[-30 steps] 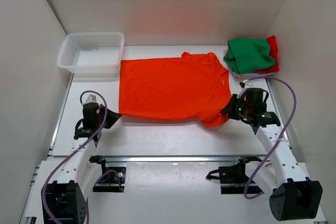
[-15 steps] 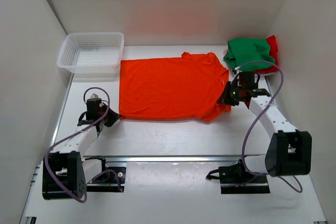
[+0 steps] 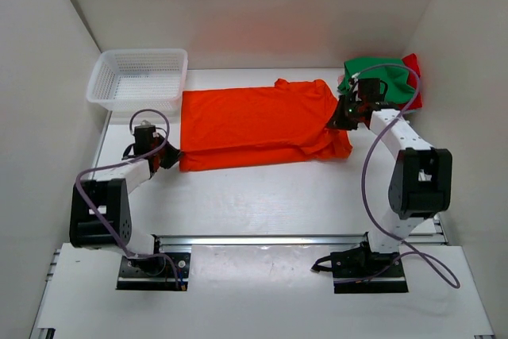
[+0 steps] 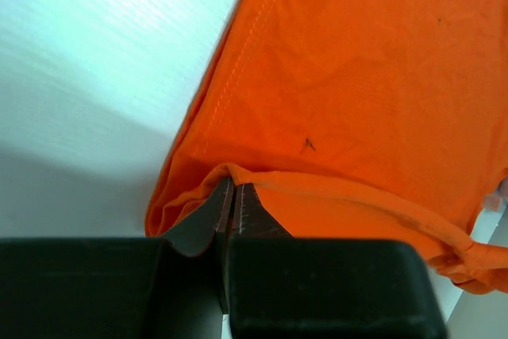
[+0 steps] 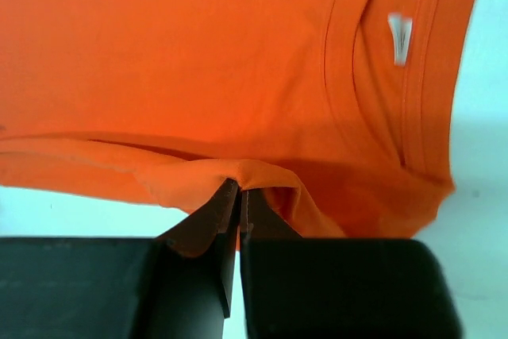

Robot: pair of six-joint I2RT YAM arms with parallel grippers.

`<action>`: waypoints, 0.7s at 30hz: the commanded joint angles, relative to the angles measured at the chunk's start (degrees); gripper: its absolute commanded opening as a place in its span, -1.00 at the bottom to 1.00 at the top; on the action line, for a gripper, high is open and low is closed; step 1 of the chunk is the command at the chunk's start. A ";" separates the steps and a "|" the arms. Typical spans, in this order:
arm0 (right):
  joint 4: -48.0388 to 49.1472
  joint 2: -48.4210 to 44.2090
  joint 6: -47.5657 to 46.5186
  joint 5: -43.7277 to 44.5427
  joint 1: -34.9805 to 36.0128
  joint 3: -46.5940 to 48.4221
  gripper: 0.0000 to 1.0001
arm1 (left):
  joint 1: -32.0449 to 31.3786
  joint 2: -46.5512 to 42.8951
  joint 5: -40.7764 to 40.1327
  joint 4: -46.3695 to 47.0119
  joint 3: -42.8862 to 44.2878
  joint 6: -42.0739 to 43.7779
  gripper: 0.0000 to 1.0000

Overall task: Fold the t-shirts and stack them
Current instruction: Fold the flattened tshirt in 1/3 of the way, then grap the side of the flattened tshirt furthest away from the robot with both arms

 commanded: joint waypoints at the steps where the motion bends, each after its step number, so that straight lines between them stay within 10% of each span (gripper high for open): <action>1: 2.67 3.88 -1.03 -0.46 -0.01 5.49 -1.00 | 0.72 2.04 1.26 3.25 2.86 0.95 -1.00; 6: 1.53 9.34 -1.03 2.60 -0.09 12.08 -0.65 | 0.64 3.98 0.75 4.83 5.49 2.88 -0.14; 11: 1.26 6.37 0.03 11.66 1.05 10.78 0.16 | 0.82 1.70 -1.10 2.29 9.19 5.70 0.04; 21: 11.71 6.18 0.47 0.42 2.37 0.41 -0.52 | -8.32 6.68 -1.45 3.69 8.04 4.21 -0.60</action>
